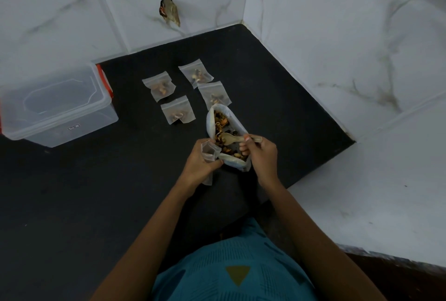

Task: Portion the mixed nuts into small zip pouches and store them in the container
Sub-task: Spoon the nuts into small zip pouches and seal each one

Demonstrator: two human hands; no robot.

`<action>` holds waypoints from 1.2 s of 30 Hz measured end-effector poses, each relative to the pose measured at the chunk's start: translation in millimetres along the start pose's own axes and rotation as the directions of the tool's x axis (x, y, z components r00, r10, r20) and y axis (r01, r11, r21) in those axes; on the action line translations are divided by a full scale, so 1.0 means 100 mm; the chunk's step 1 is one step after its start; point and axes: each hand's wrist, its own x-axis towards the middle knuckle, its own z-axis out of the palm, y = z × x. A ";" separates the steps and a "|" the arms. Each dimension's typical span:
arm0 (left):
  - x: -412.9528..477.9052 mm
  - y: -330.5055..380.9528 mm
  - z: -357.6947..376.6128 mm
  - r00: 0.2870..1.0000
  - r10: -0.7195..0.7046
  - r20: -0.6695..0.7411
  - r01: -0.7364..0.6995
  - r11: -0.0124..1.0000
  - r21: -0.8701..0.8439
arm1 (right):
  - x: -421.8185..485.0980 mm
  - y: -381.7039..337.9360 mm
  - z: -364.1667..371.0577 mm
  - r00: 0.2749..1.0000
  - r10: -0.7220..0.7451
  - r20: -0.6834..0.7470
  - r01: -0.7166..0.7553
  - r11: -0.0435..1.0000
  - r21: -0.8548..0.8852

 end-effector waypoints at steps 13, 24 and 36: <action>0.00 0.01 -0.02 0.999 0.019 0.040 -0.019 1.000 -0.010 | 0.04 -0.12 -0.01 0.989 0.144 0.042 -0.146 0.988 0.045; -0.01 0.00 -0.03 0.999 0.019 0.028 -0.019 1.000 -0.013 | 0.06 -0.10 -0.15 0.954 0.299 0.038 -0.301 0.937 0.177; -0.06 0.00 -0.01 0.990 0.122 -0.078 -0.108 0.981 0.159 | -0.01 -0.18 -0.30 0.962 0.270 0.044 -0.273 0.933 0.236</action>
